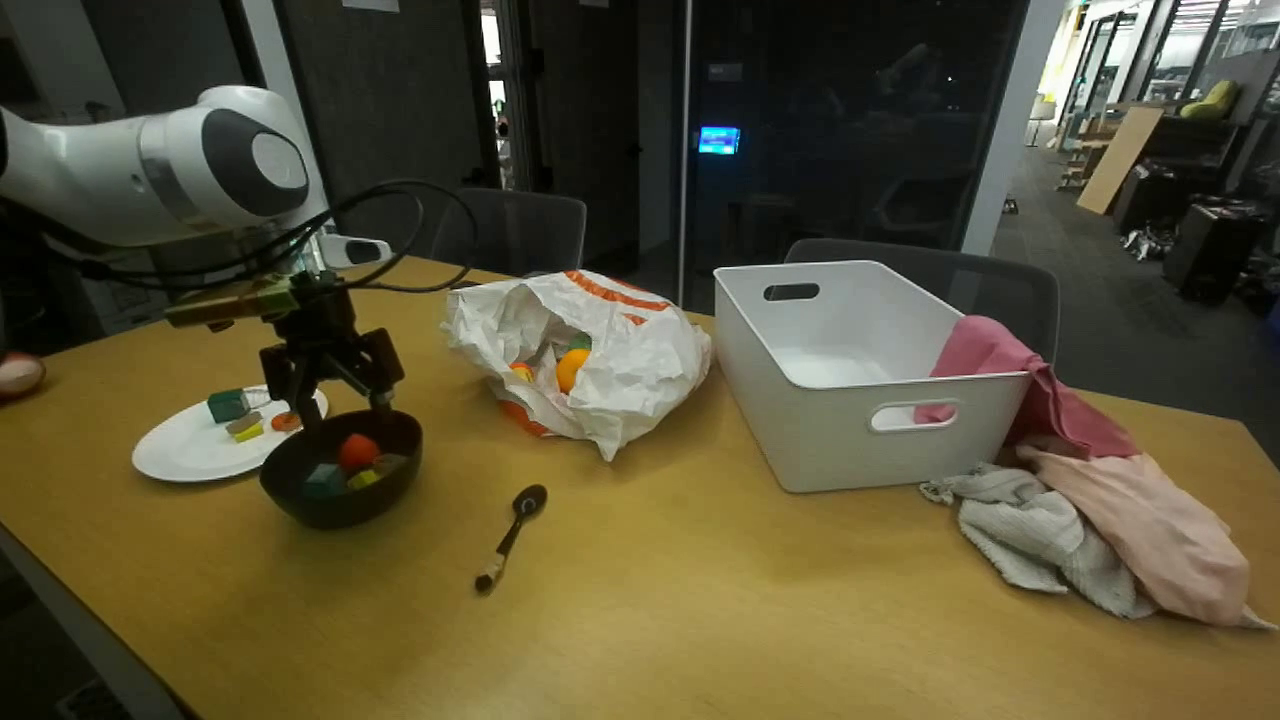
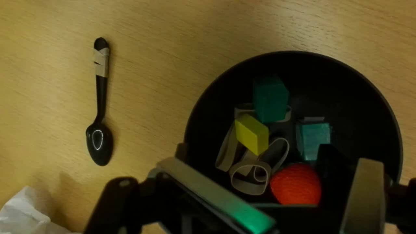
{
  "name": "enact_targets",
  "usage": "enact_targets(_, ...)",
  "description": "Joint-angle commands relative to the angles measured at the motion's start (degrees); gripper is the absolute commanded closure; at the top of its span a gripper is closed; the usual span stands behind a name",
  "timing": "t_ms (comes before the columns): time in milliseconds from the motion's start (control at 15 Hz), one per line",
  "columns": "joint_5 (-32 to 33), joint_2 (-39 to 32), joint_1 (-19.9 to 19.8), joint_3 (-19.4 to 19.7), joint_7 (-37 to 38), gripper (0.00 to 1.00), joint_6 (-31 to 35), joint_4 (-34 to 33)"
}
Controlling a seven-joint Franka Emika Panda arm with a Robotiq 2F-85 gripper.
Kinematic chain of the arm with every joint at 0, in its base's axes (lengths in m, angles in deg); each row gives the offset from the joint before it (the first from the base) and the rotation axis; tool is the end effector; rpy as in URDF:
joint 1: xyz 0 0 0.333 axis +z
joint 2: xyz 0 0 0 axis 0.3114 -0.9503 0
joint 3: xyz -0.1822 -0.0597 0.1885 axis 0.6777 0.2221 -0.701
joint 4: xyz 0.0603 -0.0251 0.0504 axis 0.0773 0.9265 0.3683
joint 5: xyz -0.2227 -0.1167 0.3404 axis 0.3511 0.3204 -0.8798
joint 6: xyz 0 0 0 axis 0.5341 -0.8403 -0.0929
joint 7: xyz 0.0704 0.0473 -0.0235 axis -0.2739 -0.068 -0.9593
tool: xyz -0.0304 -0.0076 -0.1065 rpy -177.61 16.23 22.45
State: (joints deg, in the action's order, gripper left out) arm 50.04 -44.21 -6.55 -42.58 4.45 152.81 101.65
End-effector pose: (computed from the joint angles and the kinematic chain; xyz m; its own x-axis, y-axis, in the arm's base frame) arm 0.4946 0.1956 0.3225 0.9650 0.1880 -0.1831 0.2259 -0.9501 0.2150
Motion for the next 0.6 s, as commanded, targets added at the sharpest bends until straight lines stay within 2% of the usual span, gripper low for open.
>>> enact_targets(0,-2.4,0.6,1.1,-1.3,0.1,0.0,0.0,-1.1)
enact_targets(333,-7.2,-2.7,4.7,-5.3,-0.8,0.0,1.7,-3.9)
enact_targets(533,-7.8,-6.1,7.1,-7.6,-2.0,0.0,2.4,-6.5)
